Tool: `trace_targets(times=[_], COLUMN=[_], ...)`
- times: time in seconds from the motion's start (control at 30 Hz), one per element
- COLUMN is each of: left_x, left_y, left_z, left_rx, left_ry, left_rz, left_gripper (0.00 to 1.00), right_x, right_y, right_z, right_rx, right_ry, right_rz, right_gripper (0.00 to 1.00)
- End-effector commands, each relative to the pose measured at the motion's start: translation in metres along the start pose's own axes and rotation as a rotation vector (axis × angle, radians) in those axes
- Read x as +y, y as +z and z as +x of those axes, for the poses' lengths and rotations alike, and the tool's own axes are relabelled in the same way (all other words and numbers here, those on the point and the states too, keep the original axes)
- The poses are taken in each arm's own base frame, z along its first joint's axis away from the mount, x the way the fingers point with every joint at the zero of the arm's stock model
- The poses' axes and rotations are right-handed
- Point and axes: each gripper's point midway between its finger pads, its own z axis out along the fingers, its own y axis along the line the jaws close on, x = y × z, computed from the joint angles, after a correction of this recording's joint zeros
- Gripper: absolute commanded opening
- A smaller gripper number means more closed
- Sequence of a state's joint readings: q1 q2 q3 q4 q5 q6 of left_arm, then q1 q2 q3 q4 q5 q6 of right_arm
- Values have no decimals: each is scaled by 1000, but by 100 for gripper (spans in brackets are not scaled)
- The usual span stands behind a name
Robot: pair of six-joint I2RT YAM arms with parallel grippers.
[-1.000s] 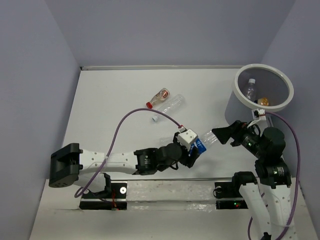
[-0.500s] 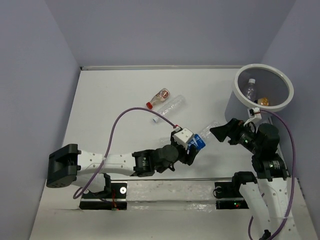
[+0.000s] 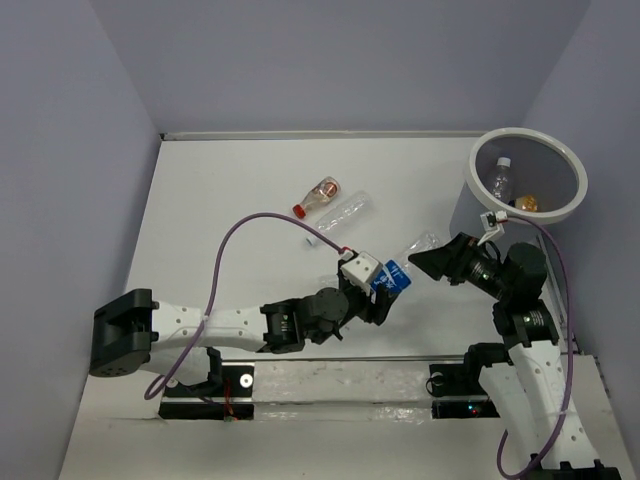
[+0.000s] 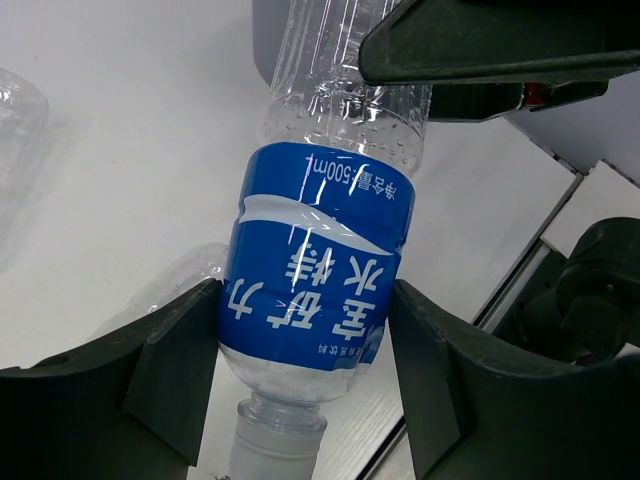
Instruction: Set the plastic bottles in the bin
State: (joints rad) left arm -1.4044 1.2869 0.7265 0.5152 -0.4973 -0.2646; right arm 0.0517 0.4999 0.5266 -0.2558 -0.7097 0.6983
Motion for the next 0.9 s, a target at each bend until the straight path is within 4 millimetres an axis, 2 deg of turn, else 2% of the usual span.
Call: trace_targets(times=[0.0,0.07,0.17,0.2,0.27,0.3,0.37,0.4,0.47,0.5,0.53,0.6,0.63,0.67,0.7,0.77,0.83,0.87], left_x=[-18,-20,-24,-25,-24,-21,-8,-3,15,21,37,54,71,75,87,105,111,123], left_y=[0,0,-2,-3,-4,-5,-8,-10,-16,-18,-20,-21,-21,-21,-19,-13,-8,-1], left_z=[-46,-50,-54,-53,-52,-53,-51,-56,-57,-57,-50,-42,-28,-21,-15,0,14,18], left_rx=[-146,-153,-156,-153,-146,-148,-123,-125,-106,-97,-68,-26,31,60,84,143,183,188], left_ry=[-75,-73,-70,-69,-59,-46,-19,-17,11,18,35,58,77,98,98,125,152,168], left_rz=[64,70,94,102,102,86,28,-3,-74,-97,-163,-223,-278,-291,-321,-349,-334,-356], left_gripper=[48,49,53,57,68,81,92,96,99,99,99,99,99,99,99,99,99,99], right_x=[41,46,47,49,49,52,53,60,64,56,69,66,79,80,67,66,47,37], right_y=[0,-1,1,1,2,0,-2,-7,-12,-11,-20,-34,-50,-60,-76,-99,-121,-122], right_z=[-25,-35,-49,-53,-60,-71,-83,-100,-120,-132,-150,-184,-203,-217,-239,-265,-282,-286], right_rx=[-63,-105,-161,-170,-192,-235,-280,-338,-396,-424,-459,-571,-633,-688,-787,-895,-999,-1024], right_ry=[-46,-70,-77,-81,-88,-100,-136,-166,-220,-217,-275,-296,-351,-364,-347,-367,-328,-333], right_rz=[-176,-186,-168,-170,-155,-138,-108,-87,-38,27,59,188,233,284,415,538,697,744], right_gripper=[81,65,62,59,45,33,31,30,27,22,19,17,16,15,13,12,12,12])
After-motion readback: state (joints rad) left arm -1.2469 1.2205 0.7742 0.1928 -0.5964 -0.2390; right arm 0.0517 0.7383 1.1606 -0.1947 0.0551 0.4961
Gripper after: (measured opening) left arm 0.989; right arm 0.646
